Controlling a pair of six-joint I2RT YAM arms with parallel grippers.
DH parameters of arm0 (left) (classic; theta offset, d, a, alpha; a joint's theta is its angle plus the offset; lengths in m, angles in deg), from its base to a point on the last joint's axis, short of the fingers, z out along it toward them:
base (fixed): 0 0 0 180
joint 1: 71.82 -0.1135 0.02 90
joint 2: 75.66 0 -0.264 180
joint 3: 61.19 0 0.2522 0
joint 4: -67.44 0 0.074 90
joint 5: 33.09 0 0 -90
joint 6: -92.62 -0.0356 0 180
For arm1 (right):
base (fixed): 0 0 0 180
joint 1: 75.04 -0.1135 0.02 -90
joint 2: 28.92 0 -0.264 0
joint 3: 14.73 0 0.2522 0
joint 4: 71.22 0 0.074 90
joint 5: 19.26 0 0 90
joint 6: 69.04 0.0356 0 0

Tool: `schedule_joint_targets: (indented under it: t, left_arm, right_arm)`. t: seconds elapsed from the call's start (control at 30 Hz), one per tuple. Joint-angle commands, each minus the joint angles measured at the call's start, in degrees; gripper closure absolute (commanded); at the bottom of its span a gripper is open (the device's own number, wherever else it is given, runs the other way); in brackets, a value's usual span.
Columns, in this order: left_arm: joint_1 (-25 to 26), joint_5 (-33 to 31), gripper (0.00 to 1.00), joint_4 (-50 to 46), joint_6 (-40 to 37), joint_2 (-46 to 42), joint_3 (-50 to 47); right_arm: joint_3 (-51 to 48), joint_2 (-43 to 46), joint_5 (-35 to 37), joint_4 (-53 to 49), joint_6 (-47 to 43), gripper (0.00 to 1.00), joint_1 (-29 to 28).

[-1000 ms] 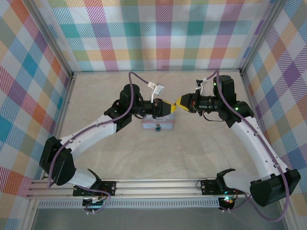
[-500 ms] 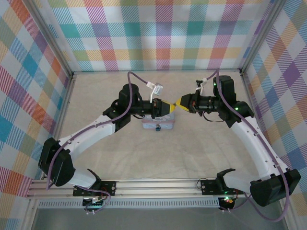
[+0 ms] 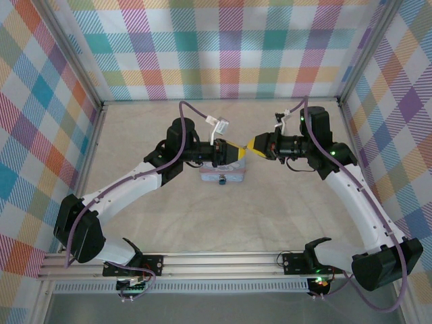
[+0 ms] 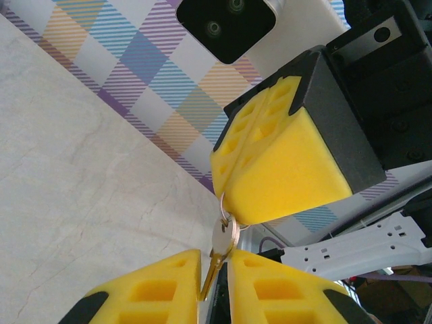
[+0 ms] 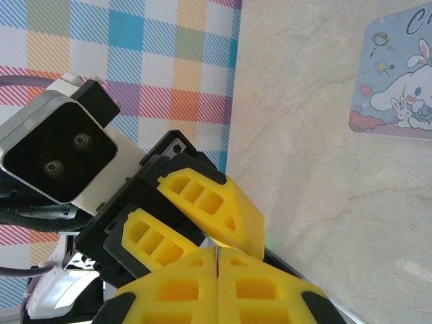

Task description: Unlock a padlock with a key

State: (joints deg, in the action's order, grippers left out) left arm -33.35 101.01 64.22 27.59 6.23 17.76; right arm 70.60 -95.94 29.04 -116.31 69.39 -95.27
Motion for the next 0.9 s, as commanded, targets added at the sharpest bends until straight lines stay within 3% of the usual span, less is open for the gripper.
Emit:
schedule_joint_targets:
  t: [0.0,0.87]
  left_arm:
    - [-0.52,0.6,0.82,-0.61,-0.99,-1.18,1.36]
    - [-0.55,2.25,0.73,-1.4,-1.37,-2.42,1.26]
  right_arm:
    - [0.9,0.27,-3.55,-0.41,-2.06,0.97,-0.16]
    - [3.44,-1.29,-4.19,-5.27,-7.29,0.97,-0.15]
